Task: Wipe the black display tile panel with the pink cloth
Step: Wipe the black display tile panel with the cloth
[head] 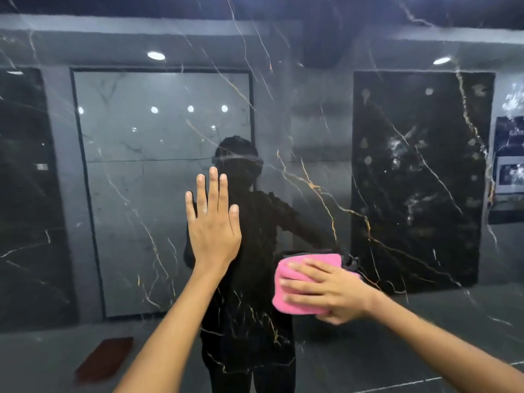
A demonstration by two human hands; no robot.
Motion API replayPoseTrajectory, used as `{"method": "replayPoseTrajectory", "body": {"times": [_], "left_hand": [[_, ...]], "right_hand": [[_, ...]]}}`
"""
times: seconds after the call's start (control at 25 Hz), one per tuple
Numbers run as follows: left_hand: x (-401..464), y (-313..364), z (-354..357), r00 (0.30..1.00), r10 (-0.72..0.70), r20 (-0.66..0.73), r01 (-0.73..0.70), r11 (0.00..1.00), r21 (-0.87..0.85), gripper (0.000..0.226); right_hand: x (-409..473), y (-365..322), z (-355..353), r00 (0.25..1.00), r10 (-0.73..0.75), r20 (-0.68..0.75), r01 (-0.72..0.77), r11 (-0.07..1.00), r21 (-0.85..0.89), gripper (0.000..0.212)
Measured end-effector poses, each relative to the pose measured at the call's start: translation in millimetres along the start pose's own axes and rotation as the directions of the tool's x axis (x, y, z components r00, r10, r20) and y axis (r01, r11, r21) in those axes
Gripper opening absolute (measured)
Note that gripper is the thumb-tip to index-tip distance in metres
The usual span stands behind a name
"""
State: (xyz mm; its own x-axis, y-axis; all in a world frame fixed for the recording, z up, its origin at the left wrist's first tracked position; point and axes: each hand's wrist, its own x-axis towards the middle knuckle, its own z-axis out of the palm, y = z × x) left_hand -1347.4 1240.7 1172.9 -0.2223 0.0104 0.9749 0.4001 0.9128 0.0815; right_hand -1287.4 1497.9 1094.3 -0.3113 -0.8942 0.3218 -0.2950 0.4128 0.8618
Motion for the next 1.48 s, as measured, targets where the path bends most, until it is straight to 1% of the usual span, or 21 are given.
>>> {"method": "replayPoseTrajectory", "body": {"times": [0.12,0.24,0.28,0.32,0.4,0.44,0.56,0.6,0.68,0.76,0.8,0.84,0.88,0.96,1.04,1.12,1.2,1.32,1.36,1.4,1.48], "left_hand": [[-1,2,1,1.0,-0.006,-0.013,0.006,1.0,0.026,0.057],[-2,0,1,1.0,0.002,-0.014,-0.001,0.999,0.053,0.057],[-2,-1,1,1.0,0.005,-0.012,-0.005,0.999,0.054,0.058],[-2,-1,1,1.0,0.009,-0.012,-0.008,0.999,0.051,0.058],[0,-2,0,1.0,0.016,-0.013,-0.016,0.999,0.042,0.057],[0,-3,0,1.0,0.012,-0.01,-0.012,0.999,0.042,0.057],[-1,-1,1,1.0,-0.017,0.002,0.016,0.999,0.049,0.057],[-1,0,1,1.0,-0.019,0.008,0.019,0.999,0.048,0.058],[1,2,-3,1.0,-0.012,0.008,0.012,0.999,0.034,0.057],[-2,6,-8,0.997,-0.058,-0.041,0.055,0.995,-0.084,0.055],[-11,11,-10,0.99,-0.118,-0.078,0.103,0.979,-0.175,0.054],[-26,18,-11,0.978,-0.181,-0.1,0.152,0.956,-0.25,0.053],[-49,26,-10,0.97,-0.226,-0.093,0.191,0.938,-0.289,0.053],[-102,33,-5,0.969,-0.247,-0.019,0.233,0.936,-0.263,0.054],[-144,18,3,0.962,-0.264,0.067,0.272,0.95,-0.157,0.055],[-162,-9,12,0.958,-0.259,0.123,0.264,0.964,-0.028,0.055],[-165,-24,17,0.968,-0.214,0.129,0.21,0.977,0.044,0.056],[-166,-24,21,0.974,-0.201,0.105,0.195,0.979,0.063,0.057],[-166,-24,20,0.975,-0.194,0.107,0.188,0.98,0.066,0.057],[-166,-26,20,0.976,-0.186,0.112,0.179,0.981,0.071,0.057],[-166,-30,22,0.979,-0.171,0.112,0.162,0.983,0.083,0.056]], "right_hand": [[-3,77,-28,0.916,0.322,-0.241,-0.321,0.946,0.044,0.074],[55,146,-67,0.572,0.731,-0.372,-0.672,0.678,0.298,0.066],[74,139,-66,0.585,0.719,-0.375,-0.649,0.693,0.315,0.066],[85,119,-56,0.673,0.636,-0.378,-0.573,0.771,0.278,0.067],[75,48,-21,0.916,0.297,-0.272,-0.279,0.955,0.101,0.071],[56,8,-5,0.982,0.11,-0.153,-0.108,0.994,0.023,0.073],[-9,-22,4,0.98,-0.192,0.054,0.192,0.981,0.002,0.078],[-18,0,0,0.989,-0.146,0.003,0.146,0.989,-0.01,0.077],[-13,61,-19,0.969,0.18,-0.171,-0.18,0.984,0.015,0.073],[5,102,-37,0.792,0.549,-0.268,-0.502,0.835,0.226,0.071],[16,99,-37,0.734,0.617,-0.283,-0.549,0.785,0.288,0.071],[22,80,-29,0.74,0.601,-0.301,-0.537,0.798,0.272,0.072],[22,47,-15,0.823,0.497,-0.276,-0.454,0.867,0.205,0.072],[-4,-34,17,0.991,0.112,-0.077,-0.108,0.992,0.061,0.073],[-54,-77,32,0.983,-0.119,0.141,0.109,0.991,0.075,0.081],[-90,-54,30,0.993,-0.059,0.098,0.053,0.996,0.065,0.091],[-93,0,13,0.968,0.238,-0.08,-0.231,0.969,0.084,0.084],[-29,40,-8,0.705,0.666,-0.244,-0.6,0.743,0.297,0.071],[-6,23,-1,0.702,0.663,-0.26,-0.598,0.747,0.29,0.071],[9,-8,10,0.785,0.567,-0.248,-0.524,0.822,0.222,0.073],[2,-89,38,0.986,0.155,-0.062,-0.152,0.986,0.064,0.077]]}}
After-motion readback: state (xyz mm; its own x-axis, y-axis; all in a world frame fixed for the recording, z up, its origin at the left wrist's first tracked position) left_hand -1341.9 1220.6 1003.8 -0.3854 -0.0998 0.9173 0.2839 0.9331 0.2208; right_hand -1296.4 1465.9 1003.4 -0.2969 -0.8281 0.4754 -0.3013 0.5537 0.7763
